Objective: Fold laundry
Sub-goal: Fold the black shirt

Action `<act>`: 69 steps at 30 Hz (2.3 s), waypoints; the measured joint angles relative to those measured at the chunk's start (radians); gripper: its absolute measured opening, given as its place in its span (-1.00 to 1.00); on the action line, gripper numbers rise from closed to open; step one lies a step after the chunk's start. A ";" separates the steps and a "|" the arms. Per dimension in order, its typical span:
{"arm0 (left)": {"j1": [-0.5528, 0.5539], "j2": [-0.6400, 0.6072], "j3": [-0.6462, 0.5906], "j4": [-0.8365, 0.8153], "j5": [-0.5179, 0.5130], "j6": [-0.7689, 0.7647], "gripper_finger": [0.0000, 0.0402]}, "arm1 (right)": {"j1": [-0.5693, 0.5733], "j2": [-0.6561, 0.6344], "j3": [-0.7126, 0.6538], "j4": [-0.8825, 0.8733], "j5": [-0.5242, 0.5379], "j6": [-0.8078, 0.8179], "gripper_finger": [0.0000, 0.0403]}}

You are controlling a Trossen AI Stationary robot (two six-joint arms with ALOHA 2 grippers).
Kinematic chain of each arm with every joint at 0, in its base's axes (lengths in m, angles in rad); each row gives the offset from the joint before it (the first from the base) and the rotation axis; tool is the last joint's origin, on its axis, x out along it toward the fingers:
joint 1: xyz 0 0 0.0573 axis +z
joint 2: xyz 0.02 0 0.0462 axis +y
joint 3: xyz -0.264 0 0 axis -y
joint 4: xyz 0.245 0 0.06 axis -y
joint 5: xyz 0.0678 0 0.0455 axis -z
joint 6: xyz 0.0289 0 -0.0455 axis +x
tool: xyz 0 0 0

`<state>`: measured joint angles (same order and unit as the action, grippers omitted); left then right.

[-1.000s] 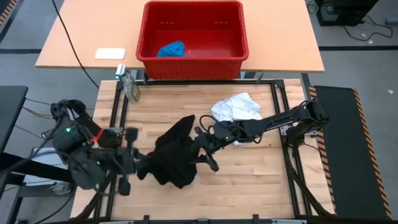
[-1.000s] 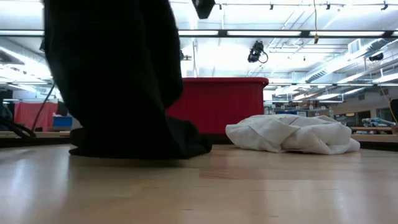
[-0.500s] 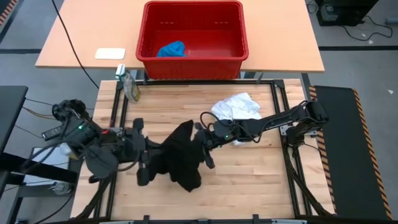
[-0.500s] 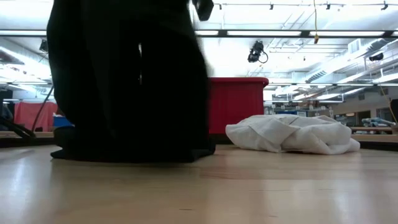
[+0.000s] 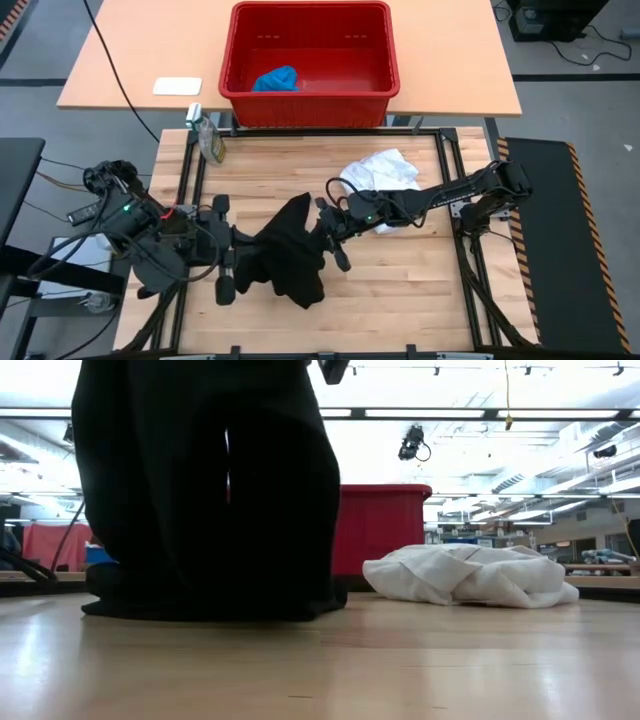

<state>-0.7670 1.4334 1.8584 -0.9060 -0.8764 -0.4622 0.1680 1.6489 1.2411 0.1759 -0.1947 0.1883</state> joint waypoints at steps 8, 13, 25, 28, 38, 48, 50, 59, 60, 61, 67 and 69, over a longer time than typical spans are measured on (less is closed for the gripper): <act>0.000 0.000 0.000 -0.008 -0.001 -0.159 -0.98 | 0.007 0.000 0.066 -0.231 0.160 0.036 -0.71; 0.012 0.007 0.000 -0.162 0.013 -0.366 -0.93 | 0.017 0.000 0.190 -0.421 0.288 -0.070 -0.79; 0.071 0.114 -0.092 -0.595 0.337 -0.763 -0.19 | -0.031 -0.002 0.264 -0.623 0.144 -0.043 -0.46; 0.083 0.120 -0.091 -0.576 0.355 -0.760 -0.18 | -0.025 -0.001 0.251 -0.694 0.139 -0.028 -0.32; 0.325 0.171 -0.196 -0.441 0.564 -0.663 -0.24 | -0.045 -0.008 0.230 -0.569 0.090 -0.006 -0.23; 0.415 0.069 -0.526 -0.080 0.641 -0.371 -0.29 | -0.094 -0.091 0.230 -0.695 0.097 0.014 -0.24; 0.440 0.020 -0.603 -0.017 0.672 -0.414 -0.29 | -0.095 -0.099 0.230 -0.729 0.102 0.014 -0.24; 0.540 -0.106 -0.817 0.037 0.789 -0.699 -0.29 | -0.076 -0.098 0.170 -0.684 0.123 0.035 -0.24; 0.536 -0.099 -0.824 0.030 0.789 -0.708 -0.29 | -0.074 -0.098 0.161 -0.668 0.123 0.044 -0.24; 0.533 -0.080 -0.824 0.036 0.792 -0.715 -0.29 | -0.074 -0.098 0.152 -0.650 0.123 0.050 -0.24; 0.530 0.013 -0.823 0.111 0.810 -0.732 -0.29 | -0.071 -0.098 0.119 -0.625 0.091 0.086 -0.24; 0.529 0.030 -0.823 0.129 0.811 -0.732 -0.29 | -0.067 -0.098 0.108 -0.615 0.089 0.089 -0.24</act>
<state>-0.2375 1.4633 1.0357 -0.7773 -0.0656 -1.1940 0.1011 1.5509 1.3488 -0.4395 -0.1055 0.2775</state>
